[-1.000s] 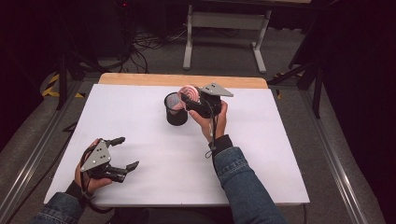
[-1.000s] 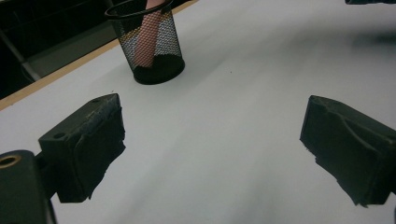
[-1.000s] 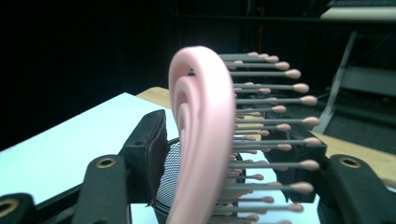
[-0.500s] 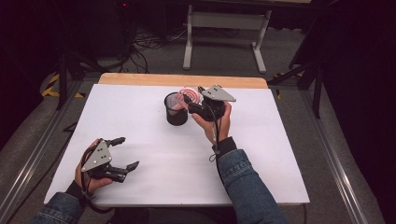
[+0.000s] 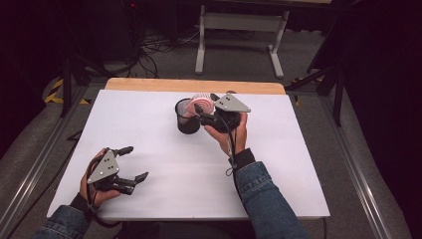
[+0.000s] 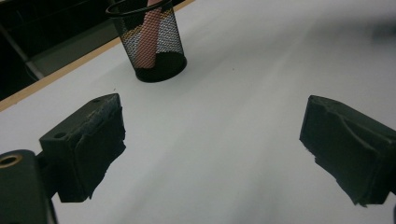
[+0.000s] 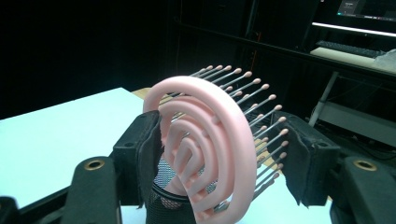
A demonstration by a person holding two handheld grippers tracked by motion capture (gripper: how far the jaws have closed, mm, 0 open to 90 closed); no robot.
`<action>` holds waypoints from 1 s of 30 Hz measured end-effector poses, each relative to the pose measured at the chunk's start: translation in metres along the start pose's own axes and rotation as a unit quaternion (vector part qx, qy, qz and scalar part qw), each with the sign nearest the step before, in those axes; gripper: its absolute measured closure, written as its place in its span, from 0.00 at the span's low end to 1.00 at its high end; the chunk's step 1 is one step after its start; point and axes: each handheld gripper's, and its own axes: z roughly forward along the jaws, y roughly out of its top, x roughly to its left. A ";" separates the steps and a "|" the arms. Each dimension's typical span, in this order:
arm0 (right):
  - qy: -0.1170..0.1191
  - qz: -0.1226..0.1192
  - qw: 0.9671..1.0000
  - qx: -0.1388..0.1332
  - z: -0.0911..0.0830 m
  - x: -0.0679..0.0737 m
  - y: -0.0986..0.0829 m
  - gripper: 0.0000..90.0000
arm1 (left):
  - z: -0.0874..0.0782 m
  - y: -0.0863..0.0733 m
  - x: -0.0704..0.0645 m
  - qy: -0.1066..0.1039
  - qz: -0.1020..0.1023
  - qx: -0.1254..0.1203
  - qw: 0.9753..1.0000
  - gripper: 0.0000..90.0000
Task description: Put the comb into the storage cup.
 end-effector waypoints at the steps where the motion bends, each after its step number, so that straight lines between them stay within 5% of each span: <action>1: 0.000 -0.002 1.000 -0.001 -0.001 0.000 0.000 0.39 | 0.000 0.000 0.000 0.000 0.000 0.000 1.000 0.08; 30: 0.008 -0.034 0.999 0.000 -0.010 0.007 0.004 0.34 | 0.000 0.000 0.000 0.002 0.000 -0.001 1.000 0.08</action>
